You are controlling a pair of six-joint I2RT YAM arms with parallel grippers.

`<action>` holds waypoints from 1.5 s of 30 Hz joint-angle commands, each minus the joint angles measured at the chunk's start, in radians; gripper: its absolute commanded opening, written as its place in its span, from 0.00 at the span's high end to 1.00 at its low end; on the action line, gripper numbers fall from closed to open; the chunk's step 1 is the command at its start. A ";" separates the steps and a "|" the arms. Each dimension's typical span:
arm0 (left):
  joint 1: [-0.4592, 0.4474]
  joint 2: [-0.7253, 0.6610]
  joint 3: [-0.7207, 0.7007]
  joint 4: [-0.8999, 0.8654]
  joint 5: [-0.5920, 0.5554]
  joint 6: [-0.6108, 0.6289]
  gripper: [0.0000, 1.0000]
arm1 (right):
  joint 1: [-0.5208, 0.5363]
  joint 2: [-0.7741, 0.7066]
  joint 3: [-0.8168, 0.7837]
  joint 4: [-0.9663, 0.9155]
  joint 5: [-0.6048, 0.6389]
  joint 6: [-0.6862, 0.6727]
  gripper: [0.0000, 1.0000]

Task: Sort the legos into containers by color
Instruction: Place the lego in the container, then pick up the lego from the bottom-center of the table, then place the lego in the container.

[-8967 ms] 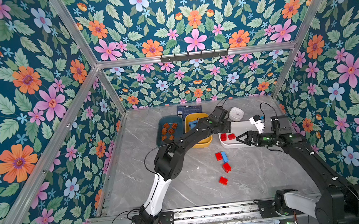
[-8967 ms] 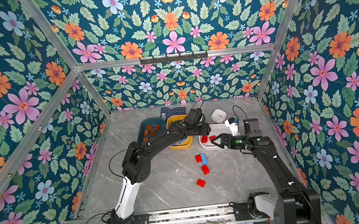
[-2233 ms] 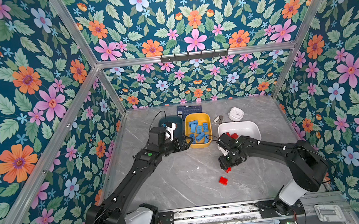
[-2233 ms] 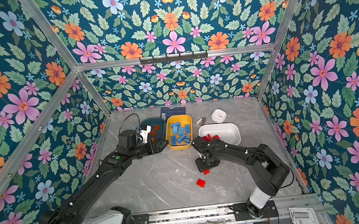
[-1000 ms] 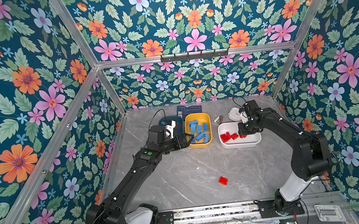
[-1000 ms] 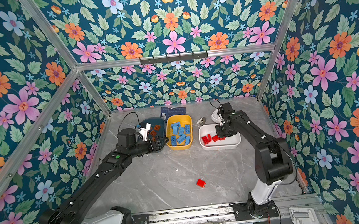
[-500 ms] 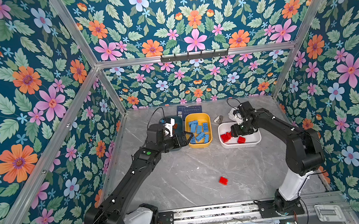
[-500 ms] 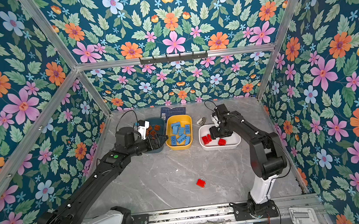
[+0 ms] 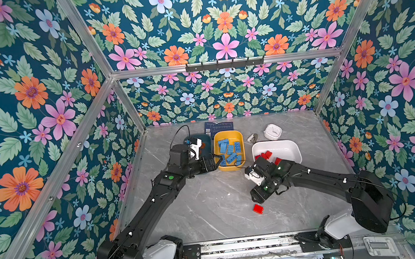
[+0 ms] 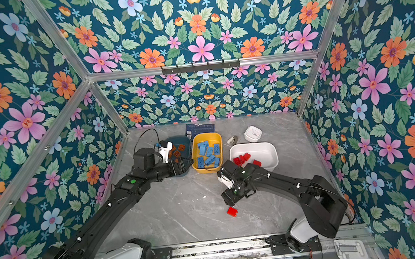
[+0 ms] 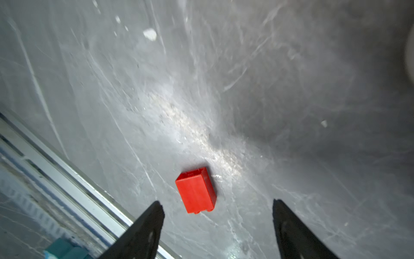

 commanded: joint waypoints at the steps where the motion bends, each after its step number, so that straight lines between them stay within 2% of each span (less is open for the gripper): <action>1: 0.004 -0.012 -0.009 -0.014 -0.004 0.018 0.00 | 0.053 0.025 -0.022 0.040 0.059 0.026 0.23; 9: 0.005 -0.045 -0.016 -0.039 -0.017 0.023 0.00 | 0.127 0.140 0.028 -0.005 0.089 0.010 0.29; 16: 0.006 -0.050 -0.024 -0.046 -0.020 0.026 0.00 | 0.187 0.225 0.059 -0.098 0.166 0.035 0.35; 19: 0.008 -0.044 -0.022 -0.044 -0.017 0.028 0.00 | 0.189 0.240 0.055 -0.094 0.165 0.042 0.41; 23: 0.008 -0.042 -0.017 -0.046 -0.016 0.028 0.00 | 0.189 0.250 0.074 -0.117 0.196 0.043 0.61; 28: 0.008 -0.036 -0.010 -0.043 -0.012 0.026 0.00 | 0.179 0.192 0.104 -0.149 0.227 0.040 0.69; 33: 0.008 -0.022 -0.007 -0.015 0.007 0.010 0.00 | 0.036 0.047 0.124 -0.149 0.172 0.017 0.71; 37: 0.008 -0.003 0.001 0.005 0.017 0.000 0.00 | -0.181 -0.033 0.167 -0.149 0.113 -0.053 0.74; 41: 0.008 0.016 -0.001 0.047 0.028 -0.023 0.00 | -0.397 -0.031 0.243 -0.136 0.060 -0.137 0.75; 45: 0.008 0.040 0.002 0.101 0.040 -0.054 0.00 | -0.527 0.040 0.330 -0.121 0.057 -0.204 0.75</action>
